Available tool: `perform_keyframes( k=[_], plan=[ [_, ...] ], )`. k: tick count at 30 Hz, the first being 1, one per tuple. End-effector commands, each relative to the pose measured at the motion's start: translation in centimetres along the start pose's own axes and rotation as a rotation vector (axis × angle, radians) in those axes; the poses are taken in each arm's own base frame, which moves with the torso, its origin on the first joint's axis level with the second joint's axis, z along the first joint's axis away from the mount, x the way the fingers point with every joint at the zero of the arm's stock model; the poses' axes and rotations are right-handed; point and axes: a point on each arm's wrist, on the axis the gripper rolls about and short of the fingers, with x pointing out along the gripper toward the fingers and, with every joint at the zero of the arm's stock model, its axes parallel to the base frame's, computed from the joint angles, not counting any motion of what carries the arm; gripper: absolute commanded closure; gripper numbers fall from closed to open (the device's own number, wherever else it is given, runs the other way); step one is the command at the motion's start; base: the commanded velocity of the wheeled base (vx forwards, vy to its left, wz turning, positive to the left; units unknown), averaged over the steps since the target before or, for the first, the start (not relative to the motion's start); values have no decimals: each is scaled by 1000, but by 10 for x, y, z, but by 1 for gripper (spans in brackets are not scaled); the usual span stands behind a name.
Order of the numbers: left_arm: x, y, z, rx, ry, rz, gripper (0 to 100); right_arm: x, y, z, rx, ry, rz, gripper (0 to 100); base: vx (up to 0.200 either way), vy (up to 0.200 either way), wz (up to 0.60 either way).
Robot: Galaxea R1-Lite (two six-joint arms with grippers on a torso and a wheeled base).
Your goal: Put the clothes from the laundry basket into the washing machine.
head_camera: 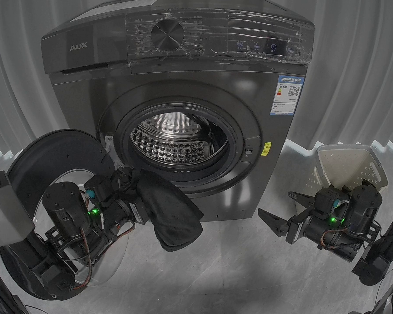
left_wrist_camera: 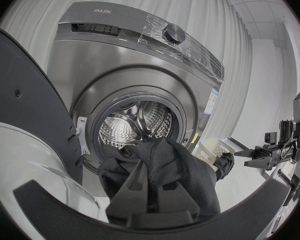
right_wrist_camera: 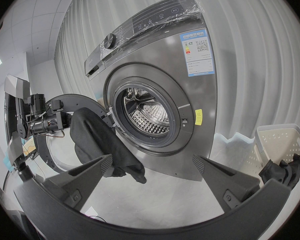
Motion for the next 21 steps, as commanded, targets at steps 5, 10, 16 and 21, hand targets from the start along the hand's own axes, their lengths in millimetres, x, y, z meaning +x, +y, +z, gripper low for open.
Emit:
perform_keyframes(
  k=[5, 10, 16, 21],
  plan=[
    [3, 0, -5, 2, 17, 3, 100, 0, 3, -1, -3, 2, 14, 0, 200, 0, 0],
    [4, 0, -7, 3, 20, 3, 100, 0, 4, -1, 1, 2, 17, 0, 120, 0, 0],
    [4, -2, -8, 4, 26, -2, 100, 0, 5, -1, 2, 5, 21, 0, 0, 0, 0],
    [4, -2, -9, 4, 29, -3, 100, 0, 5, -1, 2, 6, 21, 0, 0, 0, 0]
  ],
)
